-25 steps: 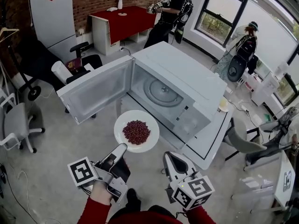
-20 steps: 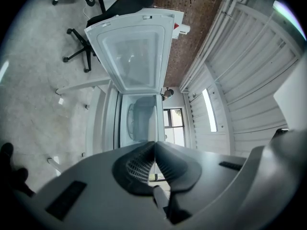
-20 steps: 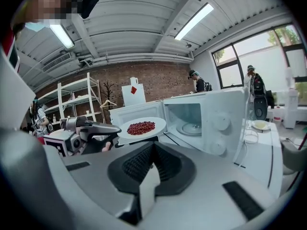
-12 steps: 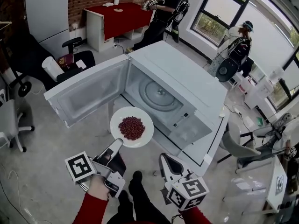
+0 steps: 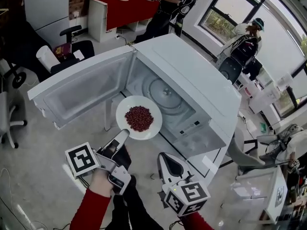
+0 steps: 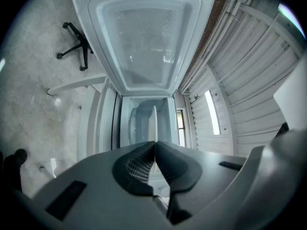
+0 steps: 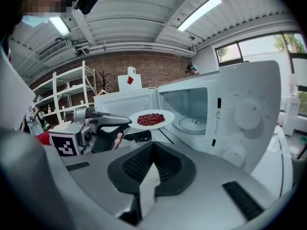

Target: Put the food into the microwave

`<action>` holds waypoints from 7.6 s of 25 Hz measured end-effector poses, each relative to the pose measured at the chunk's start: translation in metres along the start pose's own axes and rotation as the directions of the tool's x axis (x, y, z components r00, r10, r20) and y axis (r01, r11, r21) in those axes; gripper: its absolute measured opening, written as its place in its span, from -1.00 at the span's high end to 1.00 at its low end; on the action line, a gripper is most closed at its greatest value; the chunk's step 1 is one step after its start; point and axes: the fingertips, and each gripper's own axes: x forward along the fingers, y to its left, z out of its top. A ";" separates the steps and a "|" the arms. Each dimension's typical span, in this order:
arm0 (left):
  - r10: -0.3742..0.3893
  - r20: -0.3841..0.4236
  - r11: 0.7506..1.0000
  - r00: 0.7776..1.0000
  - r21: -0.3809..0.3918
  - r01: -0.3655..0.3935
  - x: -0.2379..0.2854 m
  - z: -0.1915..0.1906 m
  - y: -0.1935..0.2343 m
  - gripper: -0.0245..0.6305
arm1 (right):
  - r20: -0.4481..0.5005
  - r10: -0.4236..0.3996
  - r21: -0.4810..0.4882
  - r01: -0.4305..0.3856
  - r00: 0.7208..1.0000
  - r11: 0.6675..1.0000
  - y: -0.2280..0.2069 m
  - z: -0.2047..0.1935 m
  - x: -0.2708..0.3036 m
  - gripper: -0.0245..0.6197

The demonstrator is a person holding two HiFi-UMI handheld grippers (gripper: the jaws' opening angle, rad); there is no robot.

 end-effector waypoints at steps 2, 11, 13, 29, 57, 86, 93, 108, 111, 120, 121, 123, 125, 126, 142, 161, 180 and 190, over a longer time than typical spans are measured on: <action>-0.003 -0.007 1.000 1.000 -0.010 0.002 0.012 0.001 0.001 0.88 | -0.011 -0.001 0.003 0.001 1.000 1.000 -0.004 0.002 0.008 0.88; 0.007 -0.018 1.000 1.000 -0.029 -0.008 0.048 0.003 0.024 0.88 | -0.050 -0.014 0.024 0.016 0.999 1.000 -0.028 -0.004 0.033 0.88; 0.010 -0.016 0.999 1.000 -0.040 -0.010 0.055 0.003 0.030 0.88 | -0.061 -0.014 0.026 0.015 0.998 1.000 -0.031 -0.005 0.039 0.88; 0.025 -0.046 1.000 0.999 -0.017 -0.026 0.132 0.014 0.044 0.88 | -0.125 -0.006 0.012 0.007 0.992 1.000 -0.056 -0.007 0.068 0.88; 0.086 -0.110 0.996 0.990 0.032 -0.083 0.194 0.020 0.053 0.87 | -0.305 0.055 0.104 -0.024 0.951 0.994 -0.067 -0.015 0.107 0.88; 0.216 -0.185 0.973 0.959 0.125 -0.195 0.227 0.016 0.061 0.87 | -0.369 0.080 0.155 -0.023 0.926 0.988 -0.067 -0.019 0.116 0.88; 0.252 -0.204 0.963 0.946 0.150 -0.224 0.236 0.013 0.061 0.87 | -0.375 0.089 0.169 -0.026 0.923 0.985 -0.066 -0.018 0.116 0.88; 0.330 -0.229 0.933 0.916 0.229 -0.278 0.240 0.011 0.066 0.87 | -0.391 0.080 0.148 -0.023 0.917 0.989 -0.068 -0.017 0.118 0.88; 0.374 -0.219 0.901 0.901 0.315 -0.297 0.238 0.013 0.066 0.87 | -0.395 0.081 0.146 -0.025 0.915 0.989 -0.067 -0.017 0.118 0.88; 0.472 -0.184 0.791 0.863 0.521 -0.321 0.231 0.015 0.072 0.81 | -0.408 0.085 0.136 -0.032 0.909 0.990 -0.062 -0.022 0.119 0.88; 0.481 -0.178 0.777 0.859 0.541 -0.323 0.231 0.015 0.072 0.80 | -0.409 0.085 0.136 -0.031 0.909 0.990 -0.062 -0.022 0.120 0.88; 0.497 -0.165 0.749 0.852 0.578 -0.324 0.231 0.016 0.073 0.78 | -0.407 0.083 0.134 -0.031 0.909 0.991 -0.062 -0.021 0.120 0.88; 0.509 -0.154 0.725 0.847 0.607 -0.325 0.231 0.016 0.074 0.76 | -0.407 0.082 0.131 -0.030 0.910 0.991 -0.063 -0.021 0.119 0.88; 0.513 -0.150 0.716 0.845 0.617 -0.325 0.231 0.015 0.074 0.75 | -0.407 0.081 0.130 -0.030 0.910 0.991 -0.063 -0.021 0.119 0.88; 0.518 -0.087 0.593 0.851 0.753 -0.284 0.236 0.016 0.070 0.70 | -0.416 0.077 0.130 -0.025 0.906 0.991 -0.066 -0.027 0.116 0.88; 0.562 -0.032 0.443 0.826 0.855 -0.268 0.240 0.020 0.076 0.61 | -0.428 0.071 0.127 -0.018 0.901 0.992 -0.068 -0.031 0.117 0.88; 0.574 -0.013 0.368 0.818 0.898 -0.244 0.241 0.022 0.078 0.55 | -0.431 0.067 0.124 -0.014 0.900 0.992 -0.072 -0.032 0.113 0.88; 0.509 0.020 0.365 0.860 0.900 -0.237 0.224 0.046 0.054 0.80 | -0.394 0.072 0.117 -0.028 0.916 0.993 -0.063 -0.025 0.119 0.88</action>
